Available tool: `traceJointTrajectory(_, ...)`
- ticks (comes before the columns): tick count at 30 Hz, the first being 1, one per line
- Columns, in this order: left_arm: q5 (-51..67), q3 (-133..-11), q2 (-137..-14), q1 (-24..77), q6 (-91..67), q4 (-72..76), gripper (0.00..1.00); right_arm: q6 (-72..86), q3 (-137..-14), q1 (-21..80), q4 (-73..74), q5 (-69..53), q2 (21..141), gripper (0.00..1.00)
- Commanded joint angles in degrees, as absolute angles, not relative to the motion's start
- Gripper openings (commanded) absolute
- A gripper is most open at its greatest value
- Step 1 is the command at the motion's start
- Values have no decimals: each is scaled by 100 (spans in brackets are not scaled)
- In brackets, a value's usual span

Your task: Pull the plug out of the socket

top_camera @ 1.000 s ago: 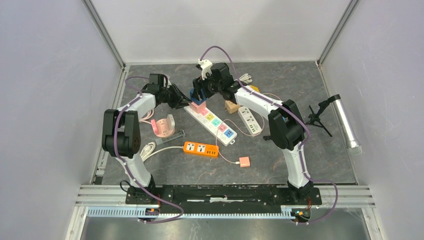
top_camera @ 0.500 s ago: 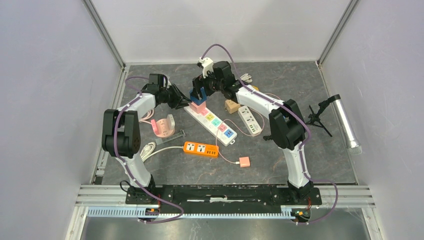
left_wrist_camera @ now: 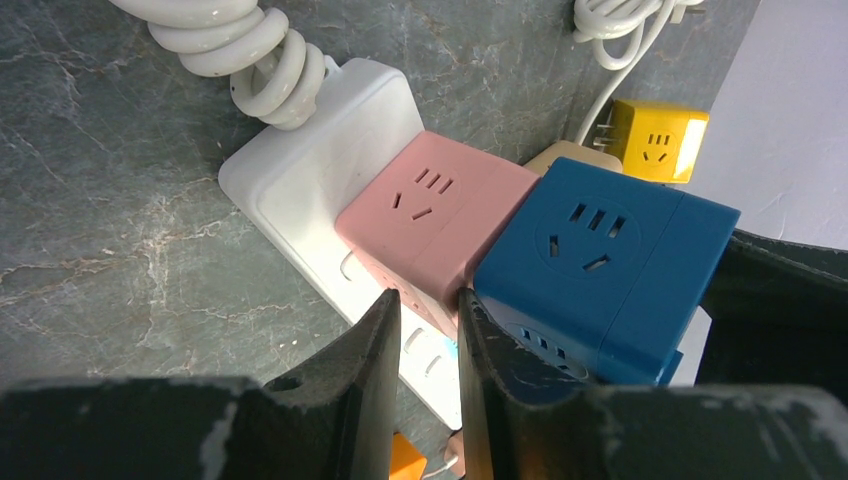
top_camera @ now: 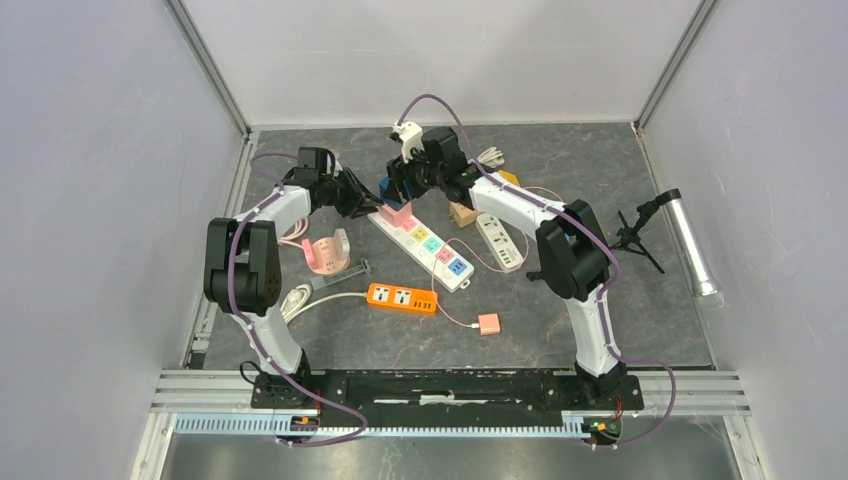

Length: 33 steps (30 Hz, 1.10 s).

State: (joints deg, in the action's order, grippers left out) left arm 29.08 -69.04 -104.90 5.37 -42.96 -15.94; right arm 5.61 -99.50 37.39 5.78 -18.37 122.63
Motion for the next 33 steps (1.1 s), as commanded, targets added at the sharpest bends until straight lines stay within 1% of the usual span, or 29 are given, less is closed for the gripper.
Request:
traceJointTrajectory(1,1758,-6511,-11072,536,-3596,-2841,32,521,-10129,3770,505,-1794,12084,43)
traceJointTrajectory(2,1749,-6513,-11079,536,-3595,-2840,32,532,-10161,3779,472,-1795,12063,29)
traceJointTrajectory(3,1741,-6505,-11089,536,-3597,-2847,32,566,-10198,3786,430,-1788,12052,19)
traceJointTrajectory(4,1719,-6498,-11095,537,-3594,-2848,32,597,-10236,3800,383,-1793,12033,6)
traceJointTrajectory(5,1700,-6493,-11100,536,-3606,-2848,32,647,-10292,3805,323,-1772,12011,0)
traceJointTrajectory(8,1647,-6451,-11086,545,-3656,-2869,32,867,-10508,3806,229,-1549,11917,0)
traceJointTrajectory(11,1580,-6501,-11099,579,-3665,-2954,32,973,-10983,3806,481,-1220,11925,0)
traceJointTrajectory(13,1548,-6536,-11117,593,-3663,-3002,31,999,-11116,3808,482,-1223,11890,0)
traceJointTrajectory(15,1514,-6582,-11143,606,-3659,-3051,31,1004,-11041,3805,291,-1406,11799,0)
traceJointTrajectory(19,1516,-6627,-11180,633,-3652,-3111,31,1019,-10278,3806,-642,-1781,11420,0)
traceJointTrajectory(24,1547,-6653,-11159,650,-3634,-3111,30,1044,-10653,3780,-311,-1603,11513,0)
traceJointTrajectory(33,1433,-6723,-11162,659,-3639,-3173,30,1152,-10644,3735,-482,-1455,11230,0)
